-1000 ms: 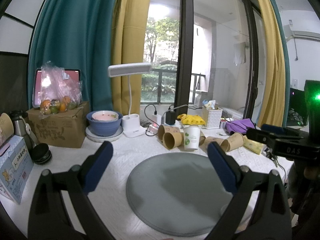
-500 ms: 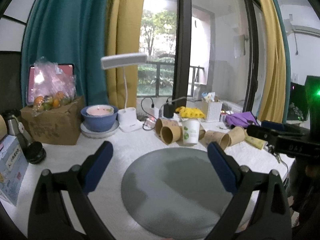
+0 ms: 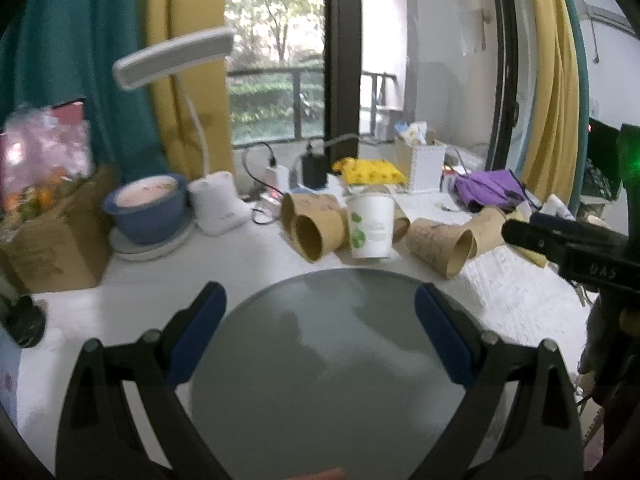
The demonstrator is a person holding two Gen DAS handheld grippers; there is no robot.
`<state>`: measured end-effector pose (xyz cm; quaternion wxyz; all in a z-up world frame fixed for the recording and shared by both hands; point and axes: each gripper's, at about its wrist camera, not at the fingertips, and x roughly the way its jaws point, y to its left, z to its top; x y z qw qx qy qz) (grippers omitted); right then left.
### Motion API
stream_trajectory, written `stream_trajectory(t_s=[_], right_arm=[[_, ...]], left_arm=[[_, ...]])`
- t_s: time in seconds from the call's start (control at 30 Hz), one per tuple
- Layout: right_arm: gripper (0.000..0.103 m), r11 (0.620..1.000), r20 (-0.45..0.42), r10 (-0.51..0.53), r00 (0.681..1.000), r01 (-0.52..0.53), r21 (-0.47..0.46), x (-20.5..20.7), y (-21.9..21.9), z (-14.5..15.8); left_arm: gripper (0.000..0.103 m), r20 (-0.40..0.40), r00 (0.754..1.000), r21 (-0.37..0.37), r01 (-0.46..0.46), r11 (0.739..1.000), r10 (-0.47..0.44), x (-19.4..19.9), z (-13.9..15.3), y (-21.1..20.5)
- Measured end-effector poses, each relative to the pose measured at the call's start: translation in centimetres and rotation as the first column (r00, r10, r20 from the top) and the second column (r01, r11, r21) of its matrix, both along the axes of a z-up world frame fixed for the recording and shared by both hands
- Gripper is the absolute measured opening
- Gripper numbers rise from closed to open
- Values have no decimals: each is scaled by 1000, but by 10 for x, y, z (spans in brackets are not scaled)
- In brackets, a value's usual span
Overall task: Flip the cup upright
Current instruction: 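Move the left tool toward the white paper cup and close on it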
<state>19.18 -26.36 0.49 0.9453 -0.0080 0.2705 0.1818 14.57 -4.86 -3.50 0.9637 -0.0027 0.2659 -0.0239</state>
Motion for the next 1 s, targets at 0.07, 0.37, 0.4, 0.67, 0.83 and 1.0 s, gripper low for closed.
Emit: stream_trajectory(t_s=[0.07,0.37,0.4,0.67,0.83,1.0], right_arm=[[82,1000,-15,-5,1000,5,4,14,-6,-3],[81,1000,-68,-13,998,14,11,65,-23,-17],[81,1000,-73,-13,997,14,12,70,-25,-18],[81,1000,-98,-16,995,17,11,105,-32,-24],[81,999,-114,-22,993,25,23,120,-36,-29],[81,999,-135,-31,990,37,36,132,-43,-36]], left_arm=[[96,-29,1000,1,13,1000,-13,18,-5,-7],[96,-130,990,24,61,998,-57,86,-20,-35],[96,-140,988,23,68,997,-64,93,-22,-37],[96,-201,973,6,119,993,-115,141,-35,-59],[95,-239,961,-11,142,990,-141,167,-50,-71],[87,-271,953,-6,139,990,-135,188,-62,-79]])
